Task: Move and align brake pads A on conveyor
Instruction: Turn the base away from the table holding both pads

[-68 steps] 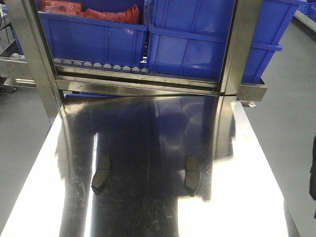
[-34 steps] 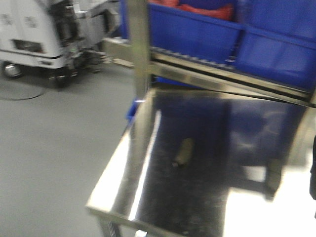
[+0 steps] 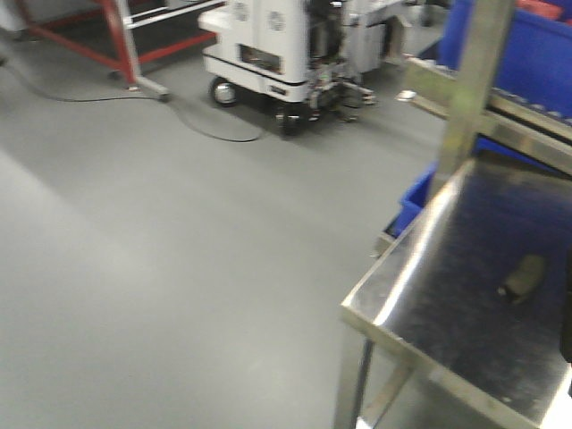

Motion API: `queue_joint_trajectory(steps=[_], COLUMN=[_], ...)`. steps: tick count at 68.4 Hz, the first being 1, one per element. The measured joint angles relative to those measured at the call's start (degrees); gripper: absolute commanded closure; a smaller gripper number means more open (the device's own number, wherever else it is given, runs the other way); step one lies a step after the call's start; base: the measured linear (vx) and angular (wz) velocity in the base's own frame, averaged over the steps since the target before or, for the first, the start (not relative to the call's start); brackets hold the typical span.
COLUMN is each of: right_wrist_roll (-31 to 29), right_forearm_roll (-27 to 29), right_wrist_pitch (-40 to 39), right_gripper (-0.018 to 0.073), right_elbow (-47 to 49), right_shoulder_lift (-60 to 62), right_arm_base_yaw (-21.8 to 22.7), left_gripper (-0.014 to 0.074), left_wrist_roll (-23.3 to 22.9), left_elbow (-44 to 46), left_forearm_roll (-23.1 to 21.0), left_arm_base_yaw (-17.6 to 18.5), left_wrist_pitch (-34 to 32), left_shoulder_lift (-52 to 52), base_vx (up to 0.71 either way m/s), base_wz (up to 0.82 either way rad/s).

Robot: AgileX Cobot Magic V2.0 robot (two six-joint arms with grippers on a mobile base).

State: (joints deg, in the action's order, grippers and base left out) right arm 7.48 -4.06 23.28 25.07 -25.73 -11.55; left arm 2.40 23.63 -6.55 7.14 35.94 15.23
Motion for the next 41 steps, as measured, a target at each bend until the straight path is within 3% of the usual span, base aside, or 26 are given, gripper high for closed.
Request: queue_joint_trajectory(steps=[41], right_wrist_roll=[0.0], right_forearm_roll=[0.0], right_wrist_pitch=[1.0], right_gripper=[0.0568], right_elbow=[0.0], right_shoulder_lift=[0.0], right_arm_base_yaw=[0.0], left_gripper=[0.0603], left_wrist_roll=[0.0], left_elbow=[0.0], left_forearm_roll=[0.0], left_arm_base_yaw=[0.0], left_wrist_pitch=[0.0], left_shoulder_lift=[0.0], base_vx=[-0.19], base_wz=[0.79])
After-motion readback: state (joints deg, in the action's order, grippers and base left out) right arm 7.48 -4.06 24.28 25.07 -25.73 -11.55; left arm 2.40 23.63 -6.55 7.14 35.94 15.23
